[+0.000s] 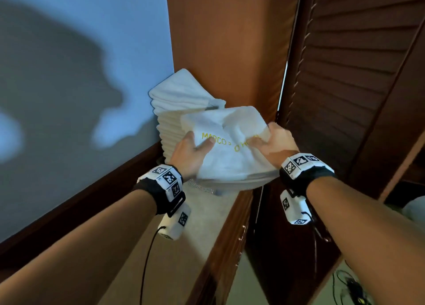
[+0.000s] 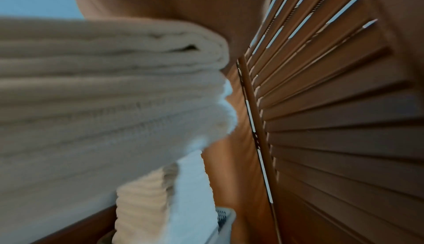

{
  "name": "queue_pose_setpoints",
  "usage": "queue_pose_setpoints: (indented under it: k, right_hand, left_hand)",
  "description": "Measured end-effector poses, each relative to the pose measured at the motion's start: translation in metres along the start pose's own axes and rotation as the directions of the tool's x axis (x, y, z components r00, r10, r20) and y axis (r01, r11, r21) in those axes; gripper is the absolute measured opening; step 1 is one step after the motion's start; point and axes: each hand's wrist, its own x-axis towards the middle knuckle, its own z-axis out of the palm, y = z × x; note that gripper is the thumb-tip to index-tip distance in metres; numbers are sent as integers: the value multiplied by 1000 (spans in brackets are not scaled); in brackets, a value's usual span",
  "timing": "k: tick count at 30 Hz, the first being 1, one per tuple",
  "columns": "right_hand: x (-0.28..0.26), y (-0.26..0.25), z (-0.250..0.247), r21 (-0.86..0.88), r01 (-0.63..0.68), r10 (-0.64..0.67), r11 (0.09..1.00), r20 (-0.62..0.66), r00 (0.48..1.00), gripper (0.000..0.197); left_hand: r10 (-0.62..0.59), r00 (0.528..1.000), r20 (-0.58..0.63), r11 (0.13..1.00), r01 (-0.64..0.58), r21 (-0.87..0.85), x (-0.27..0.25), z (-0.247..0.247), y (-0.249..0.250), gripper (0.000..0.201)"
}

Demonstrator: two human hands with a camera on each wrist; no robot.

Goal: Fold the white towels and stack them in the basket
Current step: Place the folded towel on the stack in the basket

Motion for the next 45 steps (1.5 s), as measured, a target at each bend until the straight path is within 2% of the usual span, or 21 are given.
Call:
queue_pose_setpoints:
  k: [4,6,9,13,15,17,20,22,24,26,28,30,33,34,36,38,40,41,43,44,45]
  right_hand:
    - [103,-10,13,38,91,-91,995,0,996,44]
    - [158,-14,23,44,128,-128,991,-4,992,43]
    - [240,-19,34,82,172,-171,982,-17,985,42]
    - [335,-35,51,136,233,-230,963,-39,972,39]
    - [377,-45,62,183,283,-279,941,-53,959,38]
    - [412,-55,75,226,323,-314,919,-75,946,37]
    - [455,-69,92,262,380,-371,887,-85,925,32]
    - [479,-73,112,250,404,-409,880,-35,912,29]
    - [498,-67,146,196,395,-416,897,77,906,34]
    - [506,-51,187,126,357,-378,925,254,890,37]
    - [507,-35,219,96,316,-328,944,380,865,36]
    - [509,-28,230,141,284,-317,948,391,864,35]
    - [519,-29,229,132,302,-330,944,358,873,35]
    - [522,-30,226,94,323,-335,942,350,875,38]
    - [523,-31,222,-2,380,-361,925,310,880,51]
    - [518,-33,218,-50,459,-443,887,182,878,62]
    - [507,-42,215,8,538,-535,843,108,838,65]
    - [502,-48,215,73,544,-548,836,173,818,74]
    - [491,-58,220,225,452,-504,863,440,743,105]
    - [486,-60,226,229,419,-470,879,568,676,119]
    - [481,-60,234,188,448,-449,874,664,598,126]
  left_hand:
    - [9,997,-78,1000,-10,-13,74,-10,10,41]
    - [18,993,-116,1000,-16,13,116,-11,13,35]
    - [17,986,-166,1000,-15,14,178,-8,18,42]
    - [24,977,-211,992,2,122,251,-7,25,28]
    - [59,965,-255,991,-26,130,283,-12,26,40]
    - [68,952,-297,991,-31,128,311,-17,21,39]
    - [11,934,-358,999,-25,-37,345,-19,8,31]
    - [-80,907,-412,988,18,-152,362,-13,-7,29]
    - [-218,878,-426,959,111,-263,372,2,-30,30]
    - [-356,847,-394,908,214,-360,374,19,-56,14]
    - [-469,802,-370,841,278,-464,375,33,-72,11]
    - [-489,788,-375,816,260,-516,376,39,-72,12]
    - [-466,823,-325,813,253,-525,379,33,-68,21]
    - [-459,831,-313,832,279,-479,379,29,-69,29]
    - [-377,826,-420,926,325,-192,382,13,-78,45]
    - [-143,804,-577,936,300,185,388,-8,-88,49]
    - [82,814,-576,889,202,412,399,-28,-94,56]
    - [115,857,-502,854,173,491,408,-37,-98,67]
    - [12,951,-309,746,198,636,425,-53,-108,89]
    - [-94,969,-229,679,231,697,431,-58,-113,94]
    - [-202,963,-176,630,266,730,437,-63,-121,99]
